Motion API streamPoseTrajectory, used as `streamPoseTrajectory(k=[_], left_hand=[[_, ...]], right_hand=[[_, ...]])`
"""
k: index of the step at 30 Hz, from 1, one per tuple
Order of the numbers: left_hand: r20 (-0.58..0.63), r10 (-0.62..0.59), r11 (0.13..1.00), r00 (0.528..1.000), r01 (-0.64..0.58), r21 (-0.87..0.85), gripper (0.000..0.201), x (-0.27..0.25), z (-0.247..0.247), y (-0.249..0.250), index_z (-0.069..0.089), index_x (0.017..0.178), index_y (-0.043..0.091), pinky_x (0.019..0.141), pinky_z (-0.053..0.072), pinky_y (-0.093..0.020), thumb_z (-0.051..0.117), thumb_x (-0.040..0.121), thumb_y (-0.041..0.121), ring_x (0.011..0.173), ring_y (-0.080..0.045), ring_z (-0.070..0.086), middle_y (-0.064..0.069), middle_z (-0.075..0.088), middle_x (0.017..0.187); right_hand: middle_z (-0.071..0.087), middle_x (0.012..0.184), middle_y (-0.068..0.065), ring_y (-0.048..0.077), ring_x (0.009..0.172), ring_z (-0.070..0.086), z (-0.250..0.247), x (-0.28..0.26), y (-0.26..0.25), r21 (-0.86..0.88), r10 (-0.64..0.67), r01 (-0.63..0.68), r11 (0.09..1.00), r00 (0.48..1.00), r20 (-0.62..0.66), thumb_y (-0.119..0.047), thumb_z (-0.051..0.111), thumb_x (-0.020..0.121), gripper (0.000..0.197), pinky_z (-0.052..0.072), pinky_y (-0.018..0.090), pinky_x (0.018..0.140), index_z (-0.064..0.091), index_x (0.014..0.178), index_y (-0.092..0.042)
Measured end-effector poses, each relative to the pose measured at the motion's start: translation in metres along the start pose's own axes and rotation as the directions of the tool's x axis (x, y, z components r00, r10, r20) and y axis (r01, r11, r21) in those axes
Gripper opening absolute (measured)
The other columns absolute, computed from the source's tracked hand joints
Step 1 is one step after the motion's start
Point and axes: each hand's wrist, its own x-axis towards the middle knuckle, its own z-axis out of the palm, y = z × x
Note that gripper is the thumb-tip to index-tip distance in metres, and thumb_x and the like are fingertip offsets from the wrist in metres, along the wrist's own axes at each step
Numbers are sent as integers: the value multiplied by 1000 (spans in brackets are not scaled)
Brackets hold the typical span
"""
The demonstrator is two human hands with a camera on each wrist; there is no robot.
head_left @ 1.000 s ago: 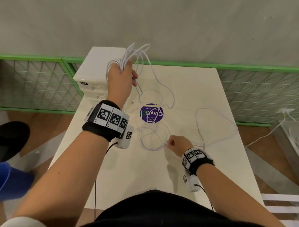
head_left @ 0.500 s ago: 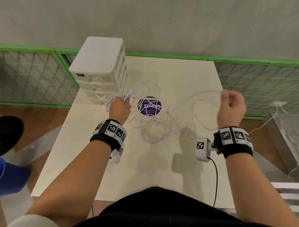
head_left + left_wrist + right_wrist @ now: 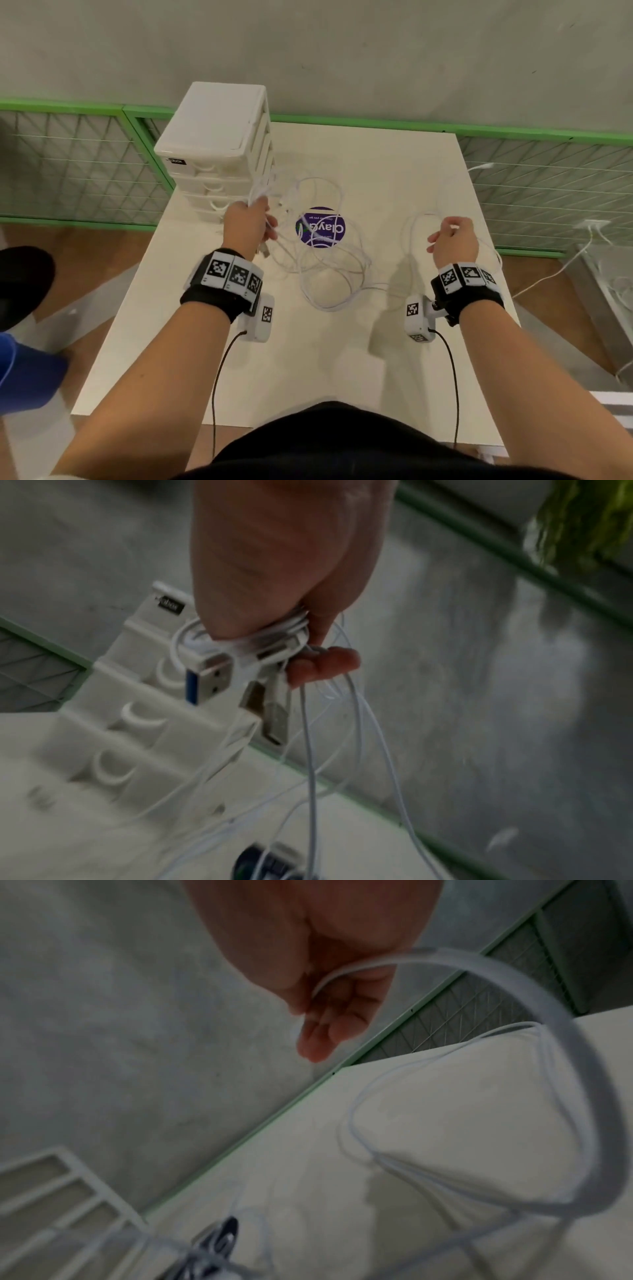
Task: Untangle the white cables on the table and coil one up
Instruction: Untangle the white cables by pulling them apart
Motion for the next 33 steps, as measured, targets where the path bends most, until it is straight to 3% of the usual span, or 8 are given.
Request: streamPoseTrajectory(k=[3,6,9,13,16,21,25,33], left_hand=[[19,31,982,999,-27,-189,23,-8,-7,41,48,79,12,38,30,-21,46,98,24,34,-10,51,0,61,59],[55,100,960,993,-82,-266,24,-11,-9,70,49,79,13,39,29,-21,44,99,25,37,-12,53,4,62,54],[84,160,946,984,-128,-298,24,-12,-6,87,49,80,12,39,31,-23,43,100,24,38,-13,54,3,61,53],[91,207,934,974,-169,-316,23,-11,-4,99,47,82,10,39,34,-24,42,101,22,39,-13,56,1,61,55],[50,239,910,970,-206,-361,23,-7,-11,103,48,83,9,45,41,-26,42,102,21,41,-14,58,1,64,55],[-65,268,863,961,-270,-426,24,8,-23,104,43,84,9,43,40,-23,38,103,22,42,-15,60,-2,63,58],[-65,258,888,964,-263,-376,23,11,-19,94,47,87,8,42,38,-22,41,103,24,42,-12,59,-2,66,64],[262,316,947,912,-318,-34,39,-16,14,80,64,97,-8,34,33,-17,63,92,31,36,-5,50,8,66,54]], right_hand=[[54,121,20,32,111,54,10,0,14,-408,32,45,912,983,181,-17,45,96,35,43,39,90,45,130,-9],[53,124,16,33,116,47,21,-22,11,-480,-292,376,793,925,242,-22,58,89,30,36,40,95,60,115,-8],[65,104,8,25,98,58,42,-59,4,-236,-391,622,747,698,601,-26,61,88,20,44,35,89,69,100,-12],[50,127,2,22,120,43,68,-92,20,-345,-24,810,474,404,915,-49,67,78,55,35,37,102,55,127,-27],[50,121,3,24,116,44,70,-93,31,-396,-30,862,317,426,904,-40,60,86,32,37,34,95,62,114,-25],[60,103,3,16,93,55,52,-71,34,-257,-209,568,782,628,750,-24,59,90,16,41,27,84,70,98,-14],[56,100,2,12,90,52,40,-54,4,-35,-371,427,904,822,432,-18,56,93,17,39,21,80,71,92,-11],[59,72,-5,9,71,55,27,-44,-82,336,-370,240,911,834,410,-8,47,96,25,50,31,72,64,85,-23]])
